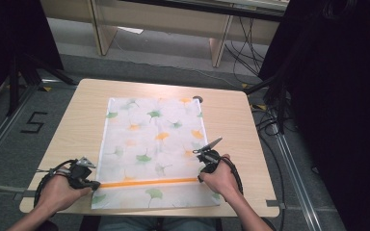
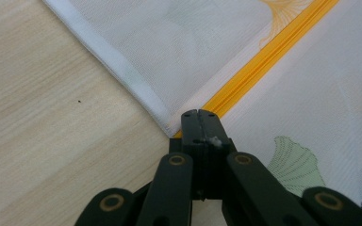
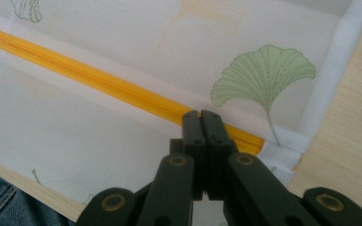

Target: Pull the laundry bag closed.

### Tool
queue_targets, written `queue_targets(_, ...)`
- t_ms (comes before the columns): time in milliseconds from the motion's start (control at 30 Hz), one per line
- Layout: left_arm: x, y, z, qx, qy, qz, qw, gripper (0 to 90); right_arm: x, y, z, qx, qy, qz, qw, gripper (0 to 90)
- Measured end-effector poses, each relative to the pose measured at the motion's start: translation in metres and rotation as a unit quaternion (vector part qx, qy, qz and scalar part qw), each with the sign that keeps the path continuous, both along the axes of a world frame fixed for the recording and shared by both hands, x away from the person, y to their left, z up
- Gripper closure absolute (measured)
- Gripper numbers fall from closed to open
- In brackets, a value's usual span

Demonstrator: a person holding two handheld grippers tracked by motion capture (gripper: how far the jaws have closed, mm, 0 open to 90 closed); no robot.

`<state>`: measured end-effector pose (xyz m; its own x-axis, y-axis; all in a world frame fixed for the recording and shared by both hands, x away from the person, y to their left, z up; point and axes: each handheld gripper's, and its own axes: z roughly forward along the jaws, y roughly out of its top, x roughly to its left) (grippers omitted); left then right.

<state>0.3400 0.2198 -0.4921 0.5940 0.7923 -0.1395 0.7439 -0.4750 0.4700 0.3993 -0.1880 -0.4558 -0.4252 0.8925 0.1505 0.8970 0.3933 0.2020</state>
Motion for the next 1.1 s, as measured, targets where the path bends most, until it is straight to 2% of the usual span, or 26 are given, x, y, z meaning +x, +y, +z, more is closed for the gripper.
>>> queue_targets(33, 0.0, 0.0, 0.0, 0.002, -0.001, 0.001, 1.0, 90.0, 0.001, -0.003, 0.0, -0.008, -0.003, 0.01, 0.9999, 90.0)
queue_targets(67, 0.0, 0.0, 0.0, 0.001, -0.001, -0.001, 1.0, 90.0, 0.001, -0.003, 0.0, 0.004, -0.007, 0.002, 1.0, 90.0)
queue_targets(133, 0.0, 0.0, 0.0, 0.001, -0.001, 0.0, 1.0, 90.0, 0.001, -0.003, 0.003, 0.001, 0.016, -0.006, 0.9999, 90.0)
queue_targets(200, 0.0, 0.0, 0.0, 0.001, 0.0, -0.001, 1.0, 90.0, 0.0, -0.002, 0.002, 0.004, 0.007, -0.016, 0.9998, 90.0)
queue_targets(233, 0.0, 0.0, 0.0, 0.0, -0.001, 0.0, 1.0, 90.0, 0.002, -0.008, 0.002, -0.016, 0.001, 0.015, 0.9998, 90.0)
queue_targets(267, 0.0, 0.0, 0.0, 0.001, 0.0, -0.001, 1.0, 90.0, 0.001, -0.008, 0.0, -0.013, -0.002, 0.011, 0.9999, 90.0)
queue_targets(300, 0.0, 0.0, 0.0, 0.0, -0.001, 0.0, 1.0, 90.0, 0.0, -0.005, 0.001, 0.003, 0.003, -0.01, 0.9999, 90.0)
queue_targets(400, 0.0, 0.0, 0.0, 0.0, 0.0, 0.0, 1.0, 90.0, 0.001, -0.006, 0.001, 0.002, -0.002, -0.013, 0.9999, 90.0)
queue_targets(433, 0.0, 0.0, 0.0, 0.0, 0.0, 0.0, 1.0, 90.0, 0.001, -0.01, 0.002, -0.013, 0.009, 0.0, 0.9999, 90.0)
queue_targets(467, 0.0, 0.0, 0.0, 0.0, 0.0, -0.001, 1.0, 90.0, 0.002, -0.012, 0.0, -0.016, -0.009, 0.009, 0.9998, 90.0)
queue_targets(500, 0.0, 0.0, 0.0, 0.0, 0.0, -0.001, 1.0, 90.0, 0.002, -0.012, 0.0, -0.016, -0.009, 0.009, 0.9998, 90.0)
queue_targets(533, 0.0, 0.0, 0.0, 0.0, 0.0, -0.001, 1.0, 90.0, 0.003, -0.012, 0.002, 0.001, -0.005, 0.004, 1.0, 90.0)
queue_targets(567, 0.0, 0.0, 0.0, 0.0, 0.0, -0.001, 1.0, 90.0, 0.002, -0.012, 0.003, -0.017, 0.006, -0.01, 0.9998, 90.0)
queue_targets(600, 0.0, 0.0, 0.0, 0.0, 0.0, -0.001, 1.0, 90.0, 0.004, -0.014, 0.002, -0.004, -0.01, 0.005, 0.9999, 90.0)
queue_targets(633, 0.0, 0.0, 0.0, 0.0, 0.0, -0.001, 1.0, 90.0, 0.003, -0.014, 0.004, -0.006, 0.005, -0.007, 0.9999, 90.0)
queue_targets(667, 0.0, 0.0, 0.0, -0.001, 0.001, 0.0, 1.0, 90.0, 0.002, -0.012, 0.004, -0.001, 0.005, -0.024, 0.9997, 90.0)
queue_targets(733, 0.0, 0.0, 0.0, -0.001, -0.001, 0.0, 1.0, 90.0, 0.002, -0.013, 0.004, -0.004, 0.003, -0.028, 0.9996, 90.0)
queue_targets(767, 0.0, 0.0, 0.0, 0.0, 0.0, -0.003, 1.0, 90.0, 0.003, -0.016, 0.002, -0.004, -0.005, -0.016, 0.9999, 90.0)
queue_targets(800, 0.0, 0.0, 0.0, 0.0, 0.001, -0.005, 1.0, 90.0, 0.003, -0.016, 0.003, -0.003, 0.001, -0.024, 0.9997, 90.0)
queue_targets(833, 0.0, 0.0, 0.0, 0.0, -0.003, 0.0, 1.0, 90.0, 0.004, -0.02, 0.002, -0.007, -0.006, -0.002, 1.0, 90.0)
queue_targets(867, 0.0, 0.001, 0.001, 0.001, 0.001, -0.008, 1.0, 90.0, 0.002, -0.018, 0.003, 0.003, 0.0, -0.035, 0.9994, 90.0)
queue_targets(933, 0.0, 0.0, 0.0, 0.0, -0.001, -0.003, 1.0, 90.0, 0.002, -0.019, 0.003, -0.005, 0.005, -0.035, 0.9994, 90.0)
queue_targets(967, 0.0, 0.0, 0.0, -0.001, 0.0, -0.006, 1.0, 90.0, 0.003, -0.023, 0.004, -0.012, 0.002, -0.015, 0.9998, 90.0)
queue_targets(1000, 0.0, 0.0, 0.0, 0.0, -0.002, -0.003, 1.0, 90.0, 0.003, -0.025, 0.005, -0.011, 0.011, -0.031, 0.9994, 90.0)
queue_targets(1033, 0.0, 0.0, 0.0, 0.0, -0.001, -0.003, 1.0, 90.0, 0.004, -0.026, 0.002, -0.007, -0.011, -0.033, 0.9994, 90.0)
queue_targets(1100, 0.0, 0.0, 0.0, -0.001, -0.002, -0.002, 1.0, 90.0, 0.005, -0.033, 0.003, -0.018, -0.011, -0.012, 0.9997, 90.0)
